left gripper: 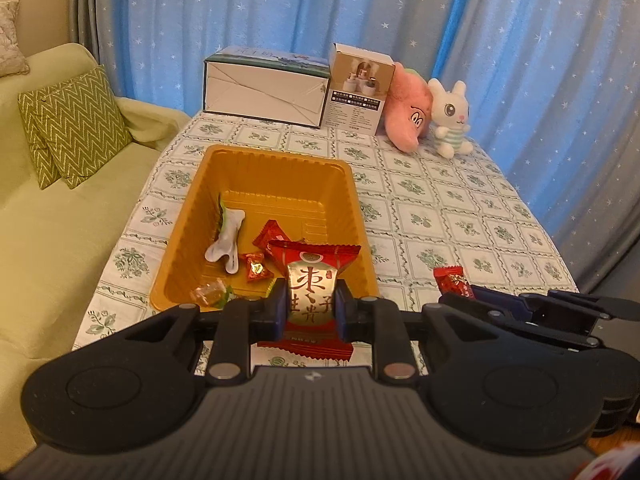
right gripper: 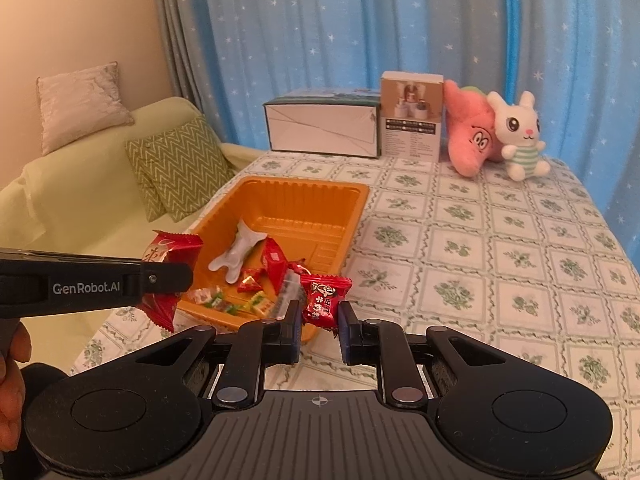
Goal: Organize snacks
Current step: 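Carry both red candies over the orange tray, then open both tools to drop the candies into the orange tray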
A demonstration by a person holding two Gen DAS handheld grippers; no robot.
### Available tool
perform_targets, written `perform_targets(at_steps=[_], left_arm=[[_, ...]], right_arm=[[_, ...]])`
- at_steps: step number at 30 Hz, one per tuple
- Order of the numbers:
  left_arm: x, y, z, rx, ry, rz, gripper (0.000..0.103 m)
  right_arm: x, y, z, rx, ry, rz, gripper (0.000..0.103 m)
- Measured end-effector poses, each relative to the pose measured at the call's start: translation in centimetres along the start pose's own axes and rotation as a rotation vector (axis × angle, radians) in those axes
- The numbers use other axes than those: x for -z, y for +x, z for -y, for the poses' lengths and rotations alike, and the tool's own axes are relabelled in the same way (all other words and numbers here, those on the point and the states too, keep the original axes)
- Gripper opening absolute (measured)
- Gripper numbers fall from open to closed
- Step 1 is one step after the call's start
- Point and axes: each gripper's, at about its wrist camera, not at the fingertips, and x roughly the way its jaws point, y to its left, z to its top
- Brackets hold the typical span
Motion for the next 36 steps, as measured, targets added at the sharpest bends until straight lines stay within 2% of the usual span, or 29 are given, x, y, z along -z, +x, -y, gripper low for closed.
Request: perform_targets(at_steps=[14,36], left_arm=[[-2.7,2.8,-1.8,0.004,0.015,-0.013,0.021],[-8.3,9.4,-5.8,-0.012,0.030,-0.037,0.021]], right_arm=[[-2.6,3.5,-0.4,-0.011,-0.011,-0.004,0.019],[-7.8,12.2,-0.7,-0.036,-0.016,-0.046,0.019]])
